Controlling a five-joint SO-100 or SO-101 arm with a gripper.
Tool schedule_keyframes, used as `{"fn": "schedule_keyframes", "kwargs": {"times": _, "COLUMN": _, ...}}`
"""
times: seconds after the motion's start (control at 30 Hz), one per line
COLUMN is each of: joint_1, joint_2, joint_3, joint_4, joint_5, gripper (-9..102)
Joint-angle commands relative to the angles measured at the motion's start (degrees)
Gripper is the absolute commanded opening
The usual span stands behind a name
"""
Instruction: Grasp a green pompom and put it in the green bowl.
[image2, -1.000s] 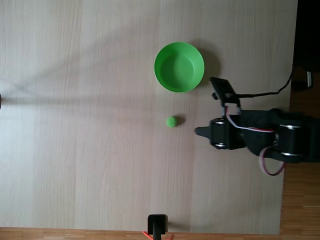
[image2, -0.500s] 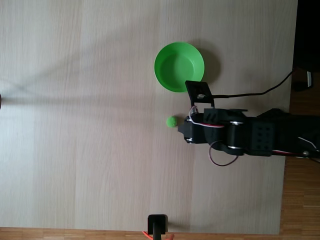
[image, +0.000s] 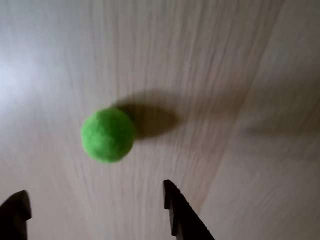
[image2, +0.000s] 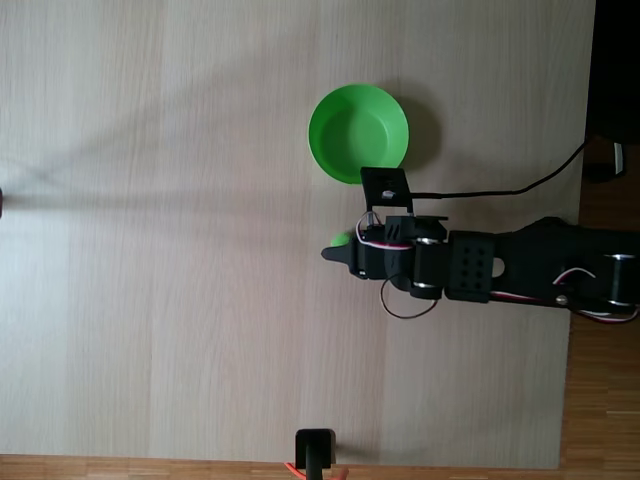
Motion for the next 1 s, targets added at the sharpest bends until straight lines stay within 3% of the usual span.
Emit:
{"fn": "schedule_keyframes", "kwargs": {"times": 0.0, "joint_1": 1.8, "joint_2": -0.9, "joint_3": -2.3, "joint_4": -0.3, "joint_5": -0.1, "gripper": 33}}
{"fn": "schedule_keyframes", "kwargs": {"times": 0.57, "joint_1": 0.6, "joint_2": -5.8, "joint_3": -2.5, "joint_4": -0.4, "joint_5": -1.7, "gripper": 33}}
{"fn": "schedule_keyframes", "kwargs": {"times": 0.97, "joint_1": 4.6, "joint_2": -9.9, "joint_3": -3.3, "joint_4": -4.9, "joint_5": -2.0, "gripper": 33}}
